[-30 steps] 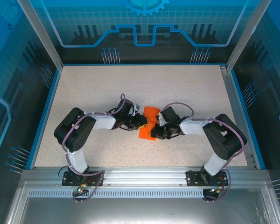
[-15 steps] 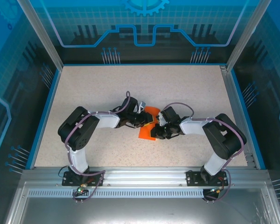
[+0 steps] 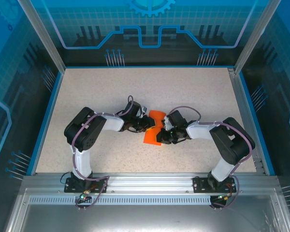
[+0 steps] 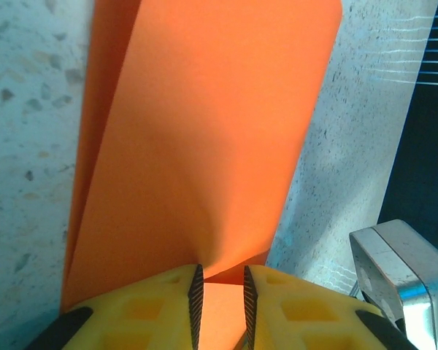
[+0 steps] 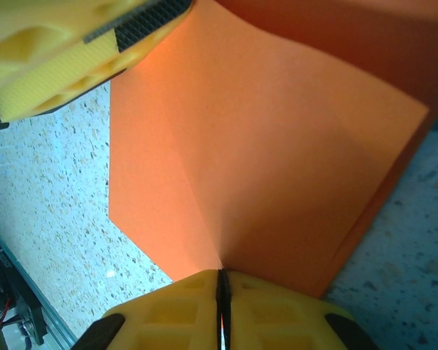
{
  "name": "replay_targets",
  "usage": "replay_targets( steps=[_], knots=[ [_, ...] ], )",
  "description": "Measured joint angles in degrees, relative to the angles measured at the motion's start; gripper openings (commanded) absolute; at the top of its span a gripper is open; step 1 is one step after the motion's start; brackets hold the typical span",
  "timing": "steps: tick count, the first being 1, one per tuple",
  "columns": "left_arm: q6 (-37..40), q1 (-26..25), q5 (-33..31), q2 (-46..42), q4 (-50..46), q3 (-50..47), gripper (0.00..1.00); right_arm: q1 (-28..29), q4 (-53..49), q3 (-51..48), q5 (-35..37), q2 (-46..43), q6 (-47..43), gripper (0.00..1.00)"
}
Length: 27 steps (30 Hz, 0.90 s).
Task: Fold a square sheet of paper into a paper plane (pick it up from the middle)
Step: Fold the triangle a second time at the center of the table.
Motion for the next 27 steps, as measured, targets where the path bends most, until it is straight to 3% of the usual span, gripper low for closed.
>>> replay_targets(
  steps=[12,27],
  knots=[
    [2.1,1.2,-0.1,0.2,-3.4,1.2,0.20,-0.1,0.1,0.0,0.0,0.0,0.0,0.11],
    [3.7,5.3,-0.6,0.3,-7.1,3.0,0.21,-0.2,-0.6,0.7,0.2,0.2,-1.2,0.10]
  ],
)
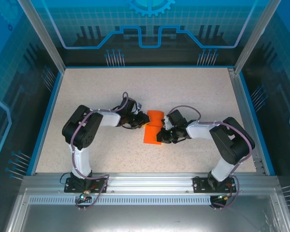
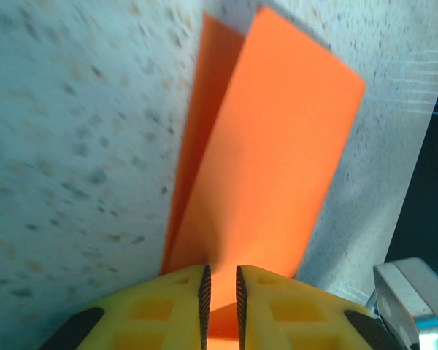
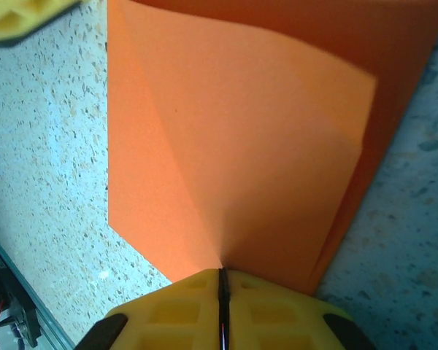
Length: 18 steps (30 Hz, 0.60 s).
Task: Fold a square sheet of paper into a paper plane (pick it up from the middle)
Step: Fold the triangle a second time at the center of the table.
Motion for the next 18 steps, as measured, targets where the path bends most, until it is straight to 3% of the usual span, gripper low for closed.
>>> replay_targets(
  steps=[11,18],
  knots=[
    [1.4,2.2,-0.8,-5.6,-3.2,-0.1,0.24,-0.3,-2.8,1.9,-0.7,1.0,-1.0,0.12],
    [1.2,-1.8,2.8,-7.5,-1.8,-0.3,0.22,-0.3,-2.9,2.0,-0.7,1.1,-1.0,0.14]
  ],
)
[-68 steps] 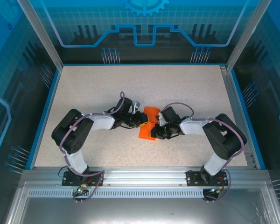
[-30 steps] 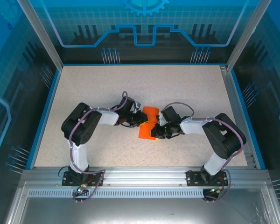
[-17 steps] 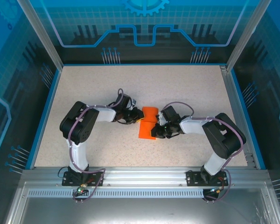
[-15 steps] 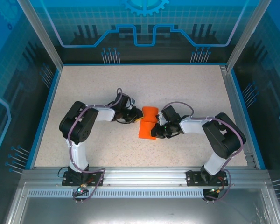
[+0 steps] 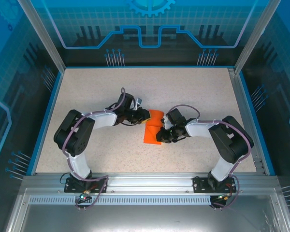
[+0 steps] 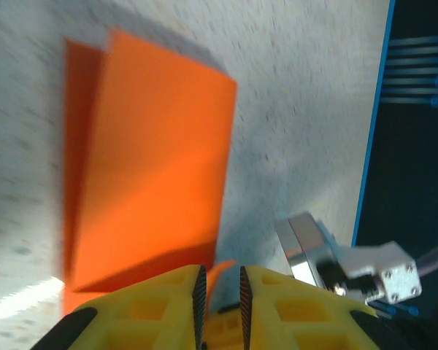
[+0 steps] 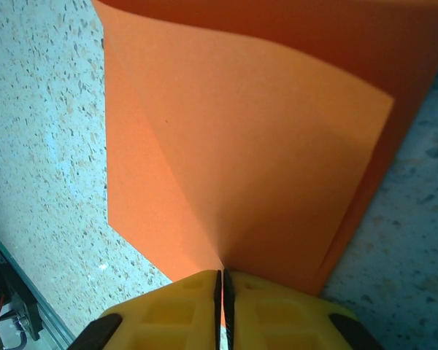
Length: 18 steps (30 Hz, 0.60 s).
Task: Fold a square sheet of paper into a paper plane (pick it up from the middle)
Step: Fold the triangle a second time at the center of the table.
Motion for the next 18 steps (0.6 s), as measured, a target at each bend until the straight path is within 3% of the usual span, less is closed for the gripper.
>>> replay_targets(
  steps=[4,10,15,18],
  knots=[
    [0.0,-2.9,1.8,2.3,0.7,0.0,0.22,0.0,0.0,0.0,0.0,-0.2,0.0,0.15],
    [0.1,-3.0,2.3,8.1,0.7,0.7,0.21,0.0,-0.8,0.0,0.6,-1.7,0.4,0.17],
    [1.2,-2.7,2.1,8.3,0.4,1.1,0.22,0.0,-1.5,-0.7,2.7,-8.3,1.2,0.21],
    [1.7,-2.7,2.1,8.3,0.4,1.1,0.22,0.0,-1.9,-0.7,4.0,-12.9,1.3,0.19]
  ],
)
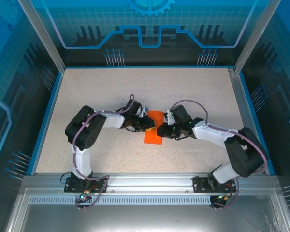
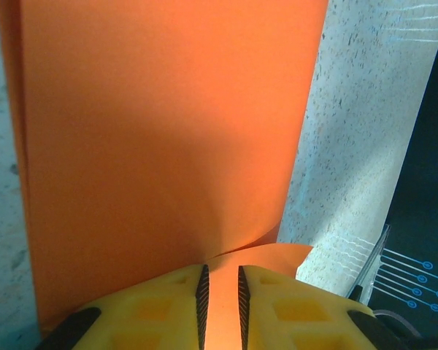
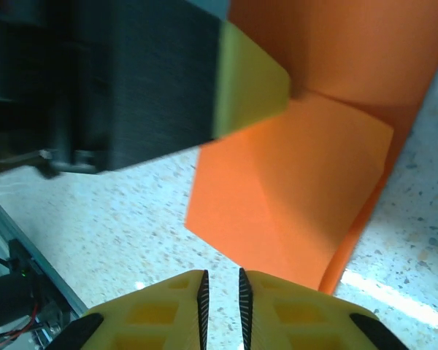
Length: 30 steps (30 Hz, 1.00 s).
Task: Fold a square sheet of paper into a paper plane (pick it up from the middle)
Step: Fold the triangle a second time at the center of the table.
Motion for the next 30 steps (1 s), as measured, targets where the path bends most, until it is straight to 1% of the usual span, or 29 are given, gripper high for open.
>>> replay_targets(
  steps=[3,11,16,21,30],
  knots=[
    [0.0,0.0,0.0,0.0,0.1,0.0,0.23,0.0,0.0,0.3,0.0,-0.6,0.0,0.15],
    [0.2,0.0,0.2,0.0,0.1,0.1,0.25,1.7,0.3,2.1,-1.0,7.2,0.9,0.12],
    [0.2,0.0,0.2,0.0,0.2,0.1,0.25,1.9,0.7,3.0,-1.1,11.0,0.9,0.12],
    [0.2,0.0,0.1,0.0,0.1,0.1,0.21,1.7,0.7,3.0,-0.8,13.9,0.2,0.12],
    [0.0,0.1,-0.7,0.3,0.2,0.0,0.17,0.8,4.0,0.8,-2.9,13.1,0.2,0.15]
  ],
)
